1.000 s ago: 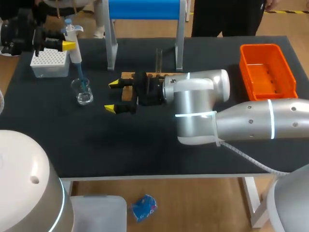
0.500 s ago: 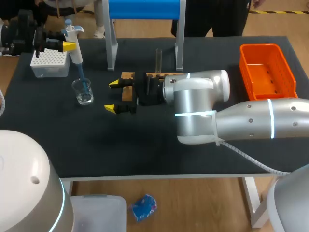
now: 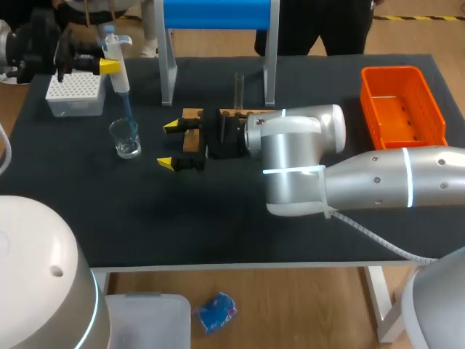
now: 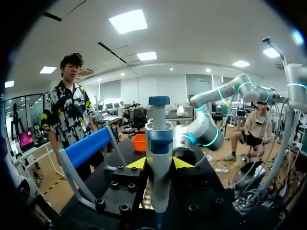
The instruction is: Invert the test tube, pick up the pipette, mount the tip to pipette, aspirate from beaker and dispense into the tube, eject the tip, return the pipette, and cap with the stopper.
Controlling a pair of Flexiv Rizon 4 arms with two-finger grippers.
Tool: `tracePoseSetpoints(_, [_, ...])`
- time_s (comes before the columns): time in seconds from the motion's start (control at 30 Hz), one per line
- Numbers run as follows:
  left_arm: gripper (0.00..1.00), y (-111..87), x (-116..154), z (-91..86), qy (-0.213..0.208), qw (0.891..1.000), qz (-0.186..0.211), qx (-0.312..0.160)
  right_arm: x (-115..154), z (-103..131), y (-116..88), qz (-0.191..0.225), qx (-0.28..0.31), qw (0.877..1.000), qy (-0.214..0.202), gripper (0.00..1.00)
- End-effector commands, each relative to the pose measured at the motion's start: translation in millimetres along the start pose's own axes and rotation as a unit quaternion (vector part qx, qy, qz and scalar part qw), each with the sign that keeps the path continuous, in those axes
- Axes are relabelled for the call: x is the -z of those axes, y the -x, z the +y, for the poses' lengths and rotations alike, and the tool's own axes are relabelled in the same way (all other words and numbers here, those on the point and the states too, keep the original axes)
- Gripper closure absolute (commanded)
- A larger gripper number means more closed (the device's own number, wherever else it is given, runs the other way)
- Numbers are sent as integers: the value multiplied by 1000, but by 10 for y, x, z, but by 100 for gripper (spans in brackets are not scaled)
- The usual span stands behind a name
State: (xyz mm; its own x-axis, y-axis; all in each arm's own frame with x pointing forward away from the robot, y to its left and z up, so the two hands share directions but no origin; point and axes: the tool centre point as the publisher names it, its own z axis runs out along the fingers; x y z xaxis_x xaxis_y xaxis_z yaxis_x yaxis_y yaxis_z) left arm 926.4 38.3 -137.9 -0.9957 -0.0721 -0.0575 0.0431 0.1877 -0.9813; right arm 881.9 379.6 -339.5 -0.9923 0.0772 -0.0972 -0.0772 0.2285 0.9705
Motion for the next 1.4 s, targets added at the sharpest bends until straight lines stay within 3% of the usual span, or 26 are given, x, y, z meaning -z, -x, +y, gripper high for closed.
tracePoseSetpoints(0.03, [100, -37, 31, -84, 6, 1000, -4, 0, 2, -5, -4, -1, 0, 1000, 1, 0])
tracePoseSetpoints(0.43, [100, 84, 145, -172, 19, 1000, -9, -2, 2, -5, -4, -1, 0, 1000, 1, 0])
tracePoseSetpoints(0.87, [100, 269, 250, -16, 16, 1000, -12, 1, 2, -5, -4, -1, 0, 1000, 1, 0])
tracePoseSetpoints(1.4, [100, 273, 199, 200, 6, 1000, -8, 10, 2, -5, -4, -1, 0, 1000, 1, 0])
